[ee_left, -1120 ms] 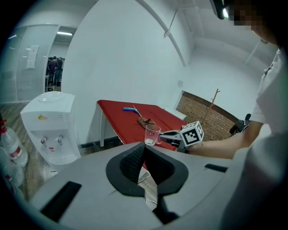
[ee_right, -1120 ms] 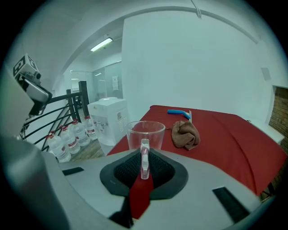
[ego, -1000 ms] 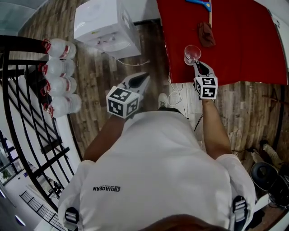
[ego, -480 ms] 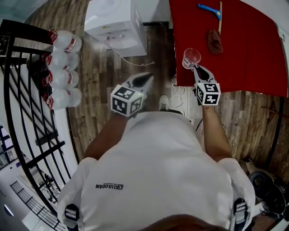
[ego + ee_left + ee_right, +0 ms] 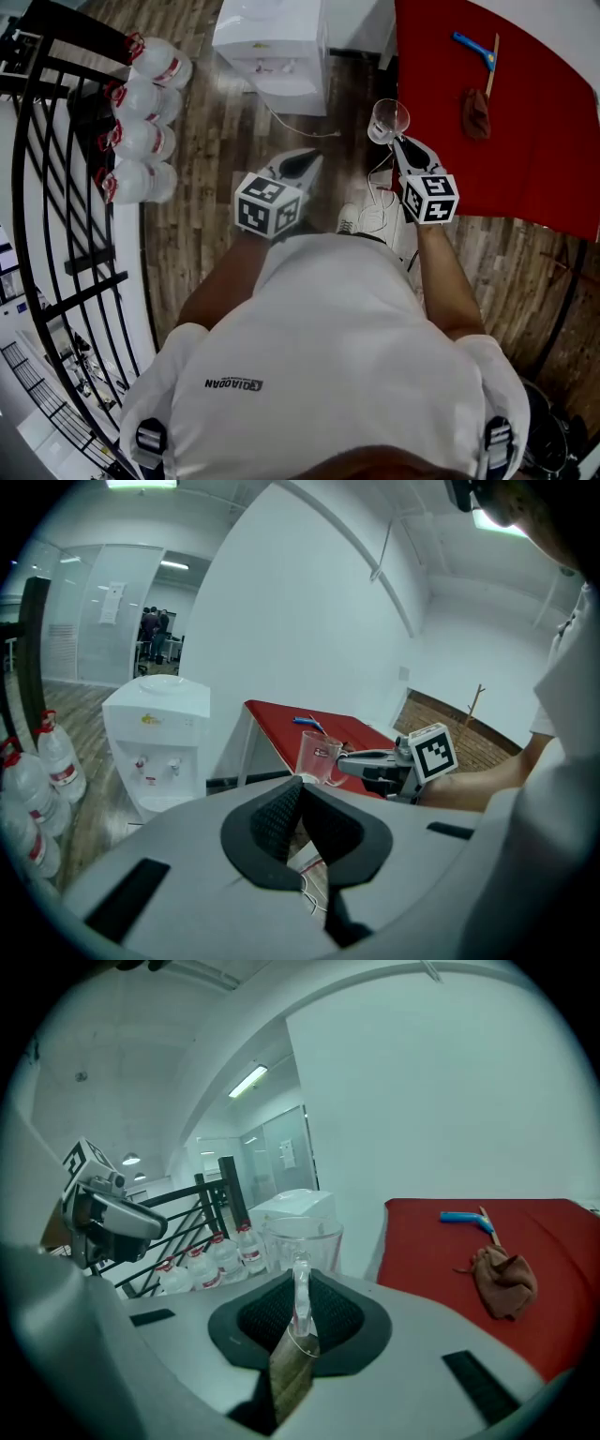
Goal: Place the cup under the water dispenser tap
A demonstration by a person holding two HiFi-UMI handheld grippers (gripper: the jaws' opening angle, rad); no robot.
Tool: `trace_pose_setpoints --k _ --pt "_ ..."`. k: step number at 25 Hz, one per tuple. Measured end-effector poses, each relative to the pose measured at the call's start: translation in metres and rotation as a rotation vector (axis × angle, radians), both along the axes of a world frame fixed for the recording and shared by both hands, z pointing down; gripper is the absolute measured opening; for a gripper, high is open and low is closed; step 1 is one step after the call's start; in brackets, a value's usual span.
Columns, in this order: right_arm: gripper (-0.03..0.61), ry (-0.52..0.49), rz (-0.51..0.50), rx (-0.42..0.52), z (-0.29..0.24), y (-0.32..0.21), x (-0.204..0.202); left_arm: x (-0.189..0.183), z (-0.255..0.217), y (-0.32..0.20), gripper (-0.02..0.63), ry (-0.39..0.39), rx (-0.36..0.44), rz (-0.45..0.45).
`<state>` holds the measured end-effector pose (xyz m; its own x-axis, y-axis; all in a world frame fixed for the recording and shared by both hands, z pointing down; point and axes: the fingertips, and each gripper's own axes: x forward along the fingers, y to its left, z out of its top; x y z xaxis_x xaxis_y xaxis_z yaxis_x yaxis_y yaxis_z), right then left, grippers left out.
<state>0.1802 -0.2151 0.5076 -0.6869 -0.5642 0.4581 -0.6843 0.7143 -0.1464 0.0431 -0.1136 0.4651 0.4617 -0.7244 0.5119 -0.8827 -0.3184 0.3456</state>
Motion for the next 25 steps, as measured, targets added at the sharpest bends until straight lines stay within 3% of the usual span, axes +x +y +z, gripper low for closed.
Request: trace_pose_setpoints --k 6,14,25 --pt "0.057 0.006 -0.074 -0.023 0.009 0.002 -0.062 -0.05 0.001 -0.003 -0.003 -0.004 0.005 -0.073" --pt "0.057 0.055 -0.116 -0.075 0.052 -0.002 -0.146 -0.119 0.022 -0.009 -0.003 -0.012 -0.026 -0.104" --pt "0.057 0.09 -0.052 -0.145 0.136 -0.024 -0.237 -0.202 0.07 -0.042 -0.003 -0.009 -0.089 -0.058"
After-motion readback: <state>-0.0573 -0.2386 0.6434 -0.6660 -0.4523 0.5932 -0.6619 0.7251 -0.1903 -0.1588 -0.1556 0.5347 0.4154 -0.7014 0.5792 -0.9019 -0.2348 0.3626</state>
